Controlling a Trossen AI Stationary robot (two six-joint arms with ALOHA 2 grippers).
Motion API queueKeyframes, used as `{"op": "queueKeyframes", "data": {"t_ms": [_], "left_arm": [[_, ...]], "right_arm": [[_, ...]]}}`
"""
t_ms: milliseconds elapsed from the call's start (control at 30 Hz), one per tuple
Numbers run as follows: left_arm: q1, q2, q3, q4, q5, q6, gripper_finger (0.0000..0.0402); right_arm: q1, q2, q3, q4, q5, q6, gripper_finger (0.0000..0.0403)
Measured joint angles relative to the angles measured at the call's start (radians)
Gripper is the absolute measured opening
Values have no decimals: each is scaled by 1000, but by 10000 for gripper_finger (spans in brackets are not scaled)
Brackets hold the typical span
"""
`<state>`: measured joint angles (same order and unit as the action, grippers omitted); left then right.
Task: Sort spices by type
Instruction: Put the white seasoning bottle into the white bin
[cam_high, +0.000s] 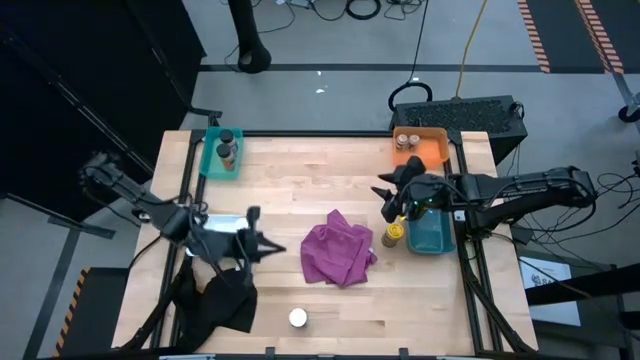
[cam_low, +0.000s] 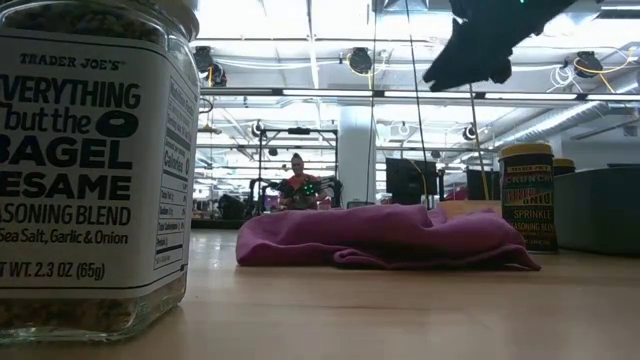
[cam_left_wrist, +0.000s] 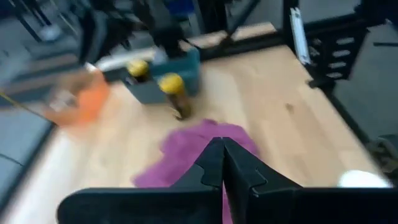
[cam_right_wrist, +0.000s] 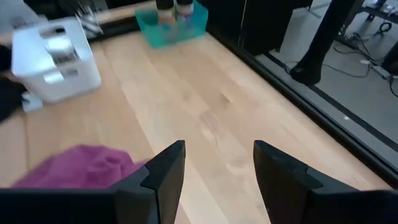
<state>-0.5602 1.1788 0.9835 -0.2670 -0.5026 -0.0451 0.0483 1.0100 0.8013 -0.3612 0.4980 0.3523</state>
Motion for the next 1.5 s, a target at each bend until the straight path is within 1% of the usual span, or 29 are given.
{"op": "queueKeyframes", "data": {"t_ms": [133, 333, 433, 533, 700, 867, 1033, 1133, 1200, 1333, 1500], "left_arm": [[-66, 110, 124, -132, 1, -189, 5], [-139, 246, 313, -341, 22, -422, 5], [-159, 287, 354, -382, 75, -491, 5], [-170, 313, 356, -380, 86, -518, 15], [-168, 350, 353, -382, 84, -576, 63], [-164, 397, 353, -380, 84, -609, 134], [-159, 453, 352, -374, 84, -676, 217], [-159, 494, 352, -332, 85, -683, 262], [-160, 522, 352, -296, 85, -681, 286], [-161, 554, 352, -285, 87, -656, 311], [-162, 563, 352, -227, 88, -680, 315]], "right_arm": [[0, 0, 0, -64, -17, 1, 171], [1, 0, 0, -78, -92, 0, 171], [25, 0, 0, -77, -115, 1, 171], [75, 0, 0, -58, -111, -21, 171], [191, 0, 3, 27, -56, -81, 171], [269, 0, 33, 29, 11, -65, 171], [310, 0, 37, 28, 52, -48, 171], [314, 0, 37, 28, 58, -47, 171], [314, 0, 37, 28, 58, -47, 171], [314, 0, 37, 18, 55, -21, 171], [314, 0, 37, -2, 53, 3, 171]]}}
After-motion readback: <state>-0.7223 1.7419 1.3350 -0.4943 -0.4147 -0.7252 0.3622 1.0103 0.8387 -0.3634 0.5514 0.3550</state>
